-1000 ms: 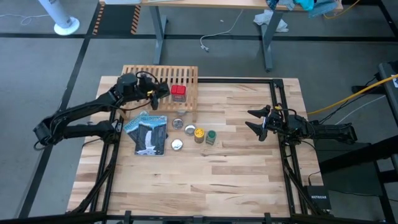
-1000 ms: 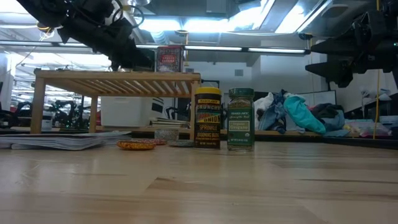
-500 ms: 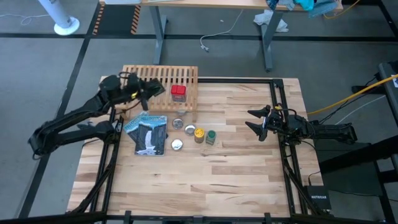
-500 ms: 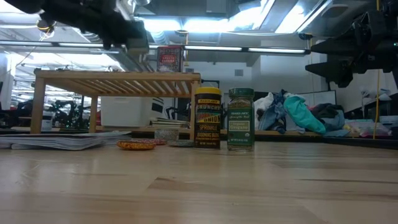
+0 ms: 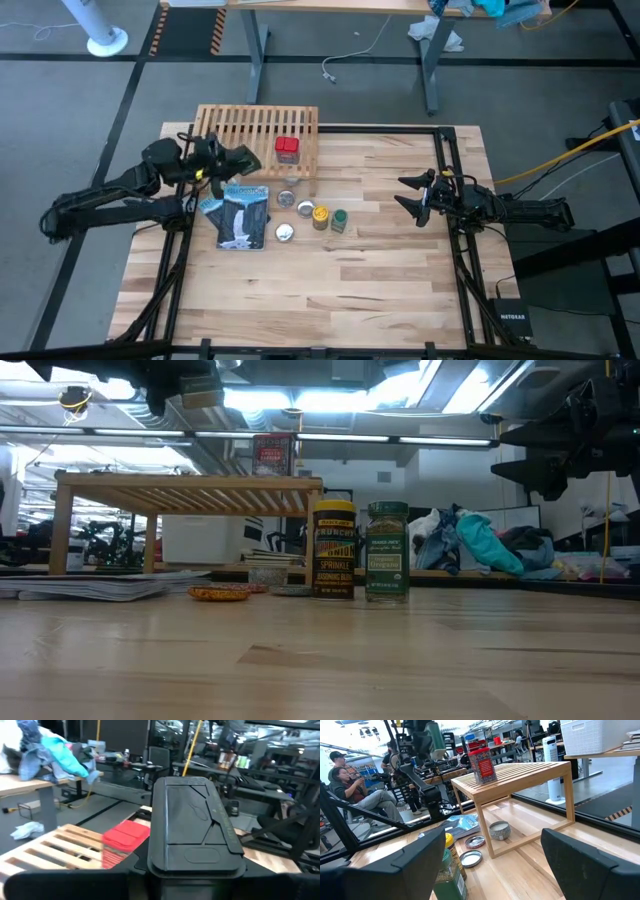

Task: Shelf spices
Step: Remove the black seasoning can from the shelf

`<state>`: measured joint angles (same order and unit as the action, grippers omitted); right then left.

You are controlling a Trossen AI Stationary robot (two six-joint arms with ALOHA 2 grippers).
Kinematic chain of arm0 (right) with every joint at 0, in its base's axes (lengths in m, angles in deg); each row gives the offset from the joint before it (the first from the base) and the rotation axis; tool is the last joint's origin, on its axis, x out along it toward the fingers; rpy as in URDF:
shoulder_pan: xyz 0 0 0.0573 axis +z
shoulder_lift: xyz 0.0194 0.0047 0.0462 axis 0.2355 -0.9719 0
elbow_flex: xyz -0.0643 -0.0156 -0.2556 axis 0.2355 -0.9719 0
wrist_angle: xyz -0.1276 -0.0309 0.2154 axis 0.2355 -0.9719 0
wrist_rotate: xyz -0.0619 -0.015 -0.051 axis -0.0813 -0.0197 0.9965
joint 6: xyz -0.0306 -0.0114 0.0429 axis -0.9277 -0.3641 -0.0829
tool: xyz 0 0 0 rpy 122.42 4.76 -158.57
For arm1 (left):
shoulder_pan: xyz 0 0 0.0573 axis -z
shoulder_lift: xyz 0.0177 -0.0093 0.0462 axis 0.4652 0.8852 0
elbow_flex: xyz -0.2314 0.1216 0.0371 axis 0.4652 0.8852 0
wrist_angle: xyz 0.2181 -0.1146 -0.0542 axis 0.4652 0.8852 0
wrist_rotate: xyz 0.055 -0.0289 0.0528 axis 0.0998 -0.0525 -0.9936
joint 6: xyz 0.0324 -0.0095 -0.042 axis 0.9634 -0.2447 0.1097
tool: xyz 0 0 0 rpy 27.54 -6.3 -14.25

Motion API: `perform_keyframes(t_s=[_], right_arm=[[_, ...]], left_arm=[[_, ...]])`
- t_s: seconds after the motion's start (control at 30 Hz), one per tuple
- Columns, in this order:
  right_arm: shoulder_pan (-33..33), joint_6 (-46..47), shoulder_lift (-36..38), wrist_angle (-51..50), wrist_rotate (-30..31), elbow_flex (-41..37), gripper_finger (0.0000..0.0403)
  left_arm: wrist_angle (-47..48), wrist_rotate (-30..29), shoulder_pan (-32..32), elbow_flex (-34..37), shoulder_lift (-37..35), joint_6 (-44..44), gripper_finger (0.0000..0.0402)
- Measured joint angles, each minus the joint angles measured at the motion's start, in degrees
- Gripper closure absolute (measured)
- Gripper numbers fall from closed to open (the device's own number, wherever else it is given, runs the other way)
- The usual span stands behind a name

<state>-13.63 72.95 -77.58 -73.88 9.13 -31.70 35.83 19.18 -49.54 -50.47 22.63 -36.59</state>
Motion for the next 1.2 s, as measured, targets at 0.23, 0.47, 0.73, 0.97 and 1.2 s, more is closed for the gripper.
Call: perform_keyframes(t_s=[0.23,0.47,0.73,0.97,1.2], right_arm=[[0.0,0.0,0.0,0.0,0.0,0.0,0.0068],[0.0,0.0,0.0,0.0,0.0,0.0,0.0068],[0.0,0.0,0.0,0.0,0.0,0.0,0.0068],[0.0,0.0,0.0,0.0,0.0,0.0,0.0068],[0.0,0.0,0.0,0.0,0.0,0.0,0.0068]], left_arm=[[-7.5,-8.3,12.3,2.1,5.9,-1.3,0.0301],[-24.0,-18.6,24.0,6.3,16.6,-1.3,0.0301],[-43.2,-30.6,34.8,6.7,35.8,-1.3,0.0301],[-60.9,-35.1,39.0,4.8,53.3,-1.5,0.0301],[-62.7,-35.3,39.4,0.0,63.5,-5.2,0.0301]])
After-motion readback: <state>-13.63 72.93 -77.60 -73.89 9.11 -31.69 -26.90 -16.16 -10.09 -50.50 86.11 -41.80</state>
